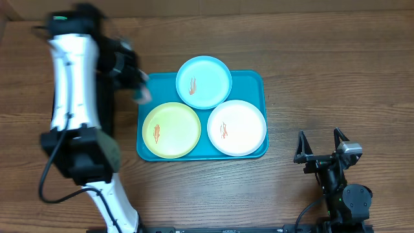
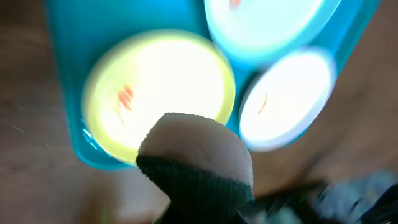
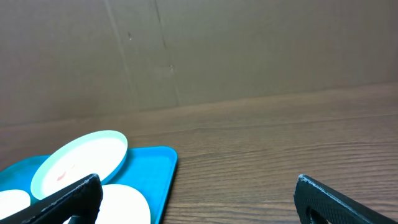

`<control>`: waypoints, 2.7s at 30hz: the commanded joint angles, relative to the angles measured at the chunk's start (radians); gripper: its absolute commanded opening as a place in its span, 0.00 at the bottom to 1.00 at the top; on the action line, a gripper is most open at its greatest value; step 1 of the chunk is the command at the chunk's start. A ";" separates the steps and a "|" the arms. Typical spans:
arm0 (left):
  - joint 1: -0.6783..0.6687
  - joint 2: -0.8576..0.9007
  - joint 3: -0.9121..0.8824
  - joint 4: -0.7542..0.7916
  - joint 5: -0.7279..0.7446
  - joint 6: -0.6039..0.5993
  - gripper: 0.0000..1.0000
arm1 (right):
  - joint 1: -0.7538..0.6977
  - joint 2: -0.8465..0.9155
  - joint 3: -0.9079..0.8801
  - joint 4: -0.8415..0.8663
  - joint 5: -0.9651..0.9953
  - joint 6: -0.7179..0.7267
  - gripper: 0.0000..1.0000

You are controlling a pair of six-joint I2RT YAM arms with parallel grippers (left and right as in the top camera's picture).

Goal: Clean dirty plates on tray and stack at the side
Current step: 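Carry the sponge with the left gripper onto the yellow plate, then move the right gripper to the yellow plate rim and grasp it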

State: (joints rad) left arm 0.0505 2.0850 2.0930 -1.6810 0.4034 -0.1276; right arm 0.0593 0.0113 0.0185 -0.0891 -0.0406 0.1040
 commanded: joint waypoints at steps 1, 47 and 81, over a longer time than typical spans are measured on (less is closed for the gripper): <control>-0.098 -0.036 -0.145 0.003 -0.115 0.045 0.04 | -0.003 -0.007 -0.010 0.008 0.006 -0.004 1.00; -0.172 -0.208 -0.285 0.146 -0.328 -0.112 0.32 | -0.003 -0.007 -0.010 0.162 -0.468 0.267 1.00; -0.182 -0.208 -0.422 0.269 -0.325 -0.146 0.45 | 0.419 1.520 1.264 -0.645 -0.162 0.443 0.54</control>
State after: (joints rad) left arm -0.1246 1.8683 1.6749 -1.4147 0.0811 -0.2390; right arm 0.3683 1.4303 1.2682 -0.7616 -0.5224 0.3828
